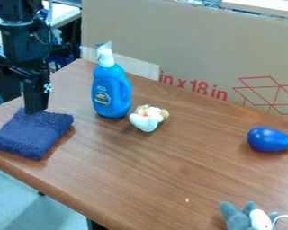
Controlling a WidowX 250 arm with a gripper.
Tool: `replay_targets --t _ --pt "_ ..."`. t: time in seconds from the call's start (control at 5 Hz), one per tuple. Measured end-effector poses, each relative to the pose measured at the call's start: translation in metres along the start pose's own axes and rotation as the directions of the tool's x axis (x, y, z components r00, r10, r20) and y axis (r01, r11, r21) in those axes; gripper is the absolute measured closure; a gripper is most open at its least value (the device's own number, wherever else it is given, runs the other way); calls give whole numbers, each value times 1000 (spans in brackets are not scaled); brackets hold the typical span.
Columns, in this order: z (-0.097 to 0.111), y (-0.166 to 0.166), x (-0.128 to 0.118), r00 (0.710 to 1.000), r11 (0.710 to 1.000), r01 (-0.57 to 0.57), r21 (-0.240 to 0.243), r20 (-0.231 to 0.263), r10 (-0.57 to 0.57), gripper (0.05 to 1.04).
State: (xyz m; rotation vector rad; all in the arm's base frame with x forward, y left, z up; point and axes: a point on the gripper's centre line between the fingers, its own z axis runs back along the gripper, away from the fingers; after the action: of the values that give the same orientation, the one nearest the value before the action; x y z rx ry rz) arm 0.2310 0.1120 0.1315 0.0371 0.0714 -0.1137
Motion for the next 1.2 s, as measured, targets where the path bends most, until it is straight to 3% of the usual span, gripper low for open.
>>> replay_targets --t 0.2,0.6,0.8,1.0,1.2 --pt "-8 0 -1 1000 1000 -5 -16 -23 4 82" --pt "-39 71 27 981 979 -191 -70 24 193 82" --pt "-43 85 38 976 976 -214 -52 27 215 82" --pt "-52 88 37 973 973 -221 66 -49 224 82" --pt "-72 78 38 974 973 -204 105 -80 213 82"
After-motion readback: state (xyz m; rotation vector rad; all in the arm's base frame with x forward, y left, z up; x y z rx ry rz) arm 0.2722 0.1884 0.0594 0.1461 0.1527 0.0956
